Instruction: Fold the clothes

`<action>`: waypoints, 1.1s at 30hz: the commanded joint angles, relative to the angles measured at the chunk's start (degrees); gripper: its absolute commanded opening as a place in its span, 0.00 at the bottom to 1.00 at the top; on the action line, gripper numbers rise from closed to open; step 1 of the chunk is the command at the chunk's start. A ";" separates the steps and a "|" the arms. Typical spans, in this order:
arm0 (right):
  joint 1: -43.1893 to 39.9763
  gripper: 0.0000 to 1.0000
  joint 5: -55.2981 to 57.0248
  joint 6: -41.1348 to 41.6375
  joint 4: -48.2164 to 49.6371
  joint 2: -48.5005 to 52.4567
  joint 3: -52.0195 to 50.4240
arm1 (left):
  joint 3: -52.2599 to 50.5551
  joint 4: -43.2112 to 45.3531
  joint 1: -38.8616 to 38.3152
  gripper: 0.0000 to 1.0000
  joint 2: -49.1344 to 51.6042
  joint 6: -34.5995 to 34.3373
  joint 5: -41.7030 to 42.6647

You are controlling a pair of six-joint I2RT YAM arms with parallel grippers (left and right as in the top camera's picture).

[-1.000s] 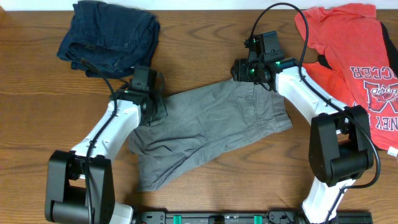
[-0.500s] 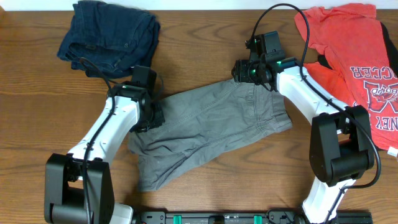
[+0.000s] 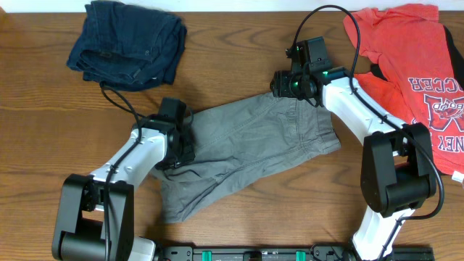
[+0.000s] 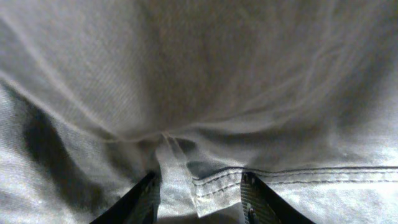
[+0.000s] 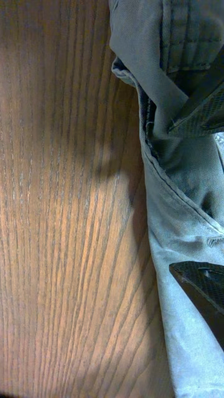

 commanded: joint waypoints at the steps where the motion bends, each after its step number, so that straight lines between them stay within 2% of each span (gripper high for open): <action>1: -0.66 0.63 -0.02 -1.07 -0.17 -1.46 0.57 | -1.25 1.11 -0.04 0.44 -0.76 -1.42 -0.17; 3: -0.63 0.63 0.00 -1.07 -0.17 -1.46 0.57 | -1.25 1.81 -0.04 0.43 -0.76 -1.46 -0.17; 7: -0.63 0.63 0.00 -1.09 -0.20 -1.46 0.57 | -1.25 3.56 -0.04 0.24 -0.76 -2.73 -0.15; 15: -0.66 0.63 0.00 -1.09 -0.20 -1.46 0.57 | -1.25 4.96 -0.04 0.06 -0.76 -2.89 0.04; 21: -0.66 0.63 -0.02 -1.09 -0.17 -1.46 0.57 | 0.76 5.14 -0.02 0.06 -1.14 -1.70 0.02; 26: -0.66 0.53 -1.36 -1.46 1.25 -3.26 0.72 | 5.29 5.22 -0.02 0.06 -2.14 -0.22 -0.07; 33: -0.66 0.64 1.29 -2.58 0.50 -12.61 2.56 | 12.63 5.90 0.24 0.06 -2.14 0.42 -1.79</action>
